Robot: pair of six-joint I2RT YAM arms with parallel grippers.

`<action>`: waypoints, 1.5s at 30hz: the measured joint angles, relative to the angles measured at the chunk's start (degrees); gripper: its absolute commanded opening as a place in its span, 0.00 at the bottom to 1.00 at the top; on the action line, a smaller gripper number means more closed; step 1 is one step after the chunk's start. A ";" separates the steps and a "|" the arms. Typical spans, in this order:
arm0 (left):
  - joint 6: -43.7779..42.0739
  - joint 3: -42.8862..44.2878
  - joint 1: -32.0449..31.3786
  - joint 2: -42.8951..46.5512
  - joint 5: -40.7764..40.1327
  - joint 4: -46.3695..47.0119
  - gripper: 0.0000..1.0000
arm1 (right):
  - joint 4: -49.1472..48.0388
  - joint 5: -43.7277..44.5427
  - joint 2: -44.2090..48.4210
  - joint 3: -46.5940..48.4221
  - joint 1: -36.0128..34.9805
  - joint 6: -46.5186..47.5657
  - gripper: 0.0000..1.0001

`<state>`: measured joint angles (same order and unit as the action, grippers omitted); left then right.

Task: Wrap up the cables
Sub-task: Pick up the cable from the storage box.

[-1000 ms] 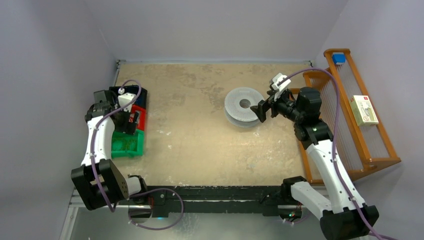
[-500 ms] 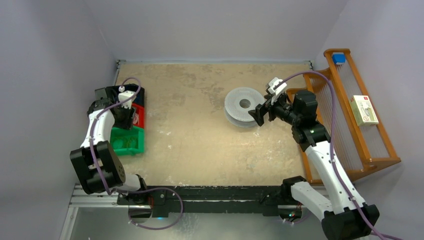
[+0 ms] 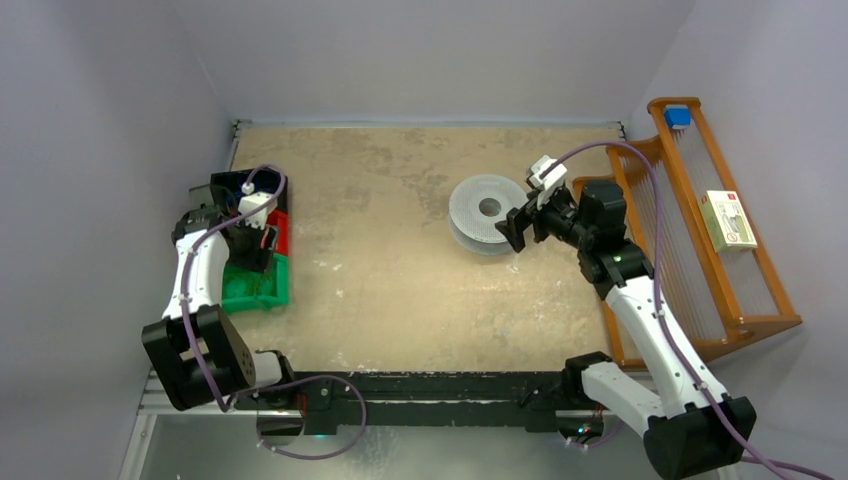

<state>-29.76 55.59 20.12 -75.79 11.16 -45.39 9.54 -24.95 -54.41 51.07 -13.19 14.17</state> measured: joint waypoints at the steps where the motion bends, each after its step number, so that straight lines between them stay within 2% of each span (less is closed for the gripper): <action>1: -0.11 -0.22 0.00 0.76 0.09 -0.79 0.66 | 0.00 0.00 -0.28 -0.02 0.00 0.02 0.99; 8: 0.02 -2.36 0.00 1.01 -0.61 -1.18 0.64 | -0.35 0.31 -0.94 -0.33 -0.04 0.07 0.99; 18: 1.53 -4.20 -0.39 -4.24 -1.60 2.62 0.58 | -0.44 0.68 -1.03 -0.94 -0.26 0.09 0.99; 21: 1.99 -4.20 -0.92 -4.52 -1.31 3.21 0.53 | -0.46 1.29 -1.05 -0.96 -0.26 0.11 0.99; 27: 2.21 -5.35 -1.73 -4.90 -1.86 4.63 0.35 | -0.76 1.49 -1.14 -0.96 -0.26 0.22 0.99; 32: 2.89 -7.76 -1.84 -4.90 -5.11 5.42 0.16 | -0.90 1.49 -1.51 -0.96 -0.26 0.24 0.99; 38: 4.20 -9.05 -1.81 -4.04 -9.79 5.92 0.02 | -1.03 1.51 -1.88 -0.96 -0.26 0.24 0.99; 45: 5.16 -8.13 -0.96 4.48 -13.79 4.66 0.00 | -1.29 1.51 -2.23 -0.96 -0.26 0.24 0.99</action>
<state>-24.60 47.46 19.16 -71.31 -2.63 -40.73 8.25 -23.44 -56.64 50.11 -13.45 14.41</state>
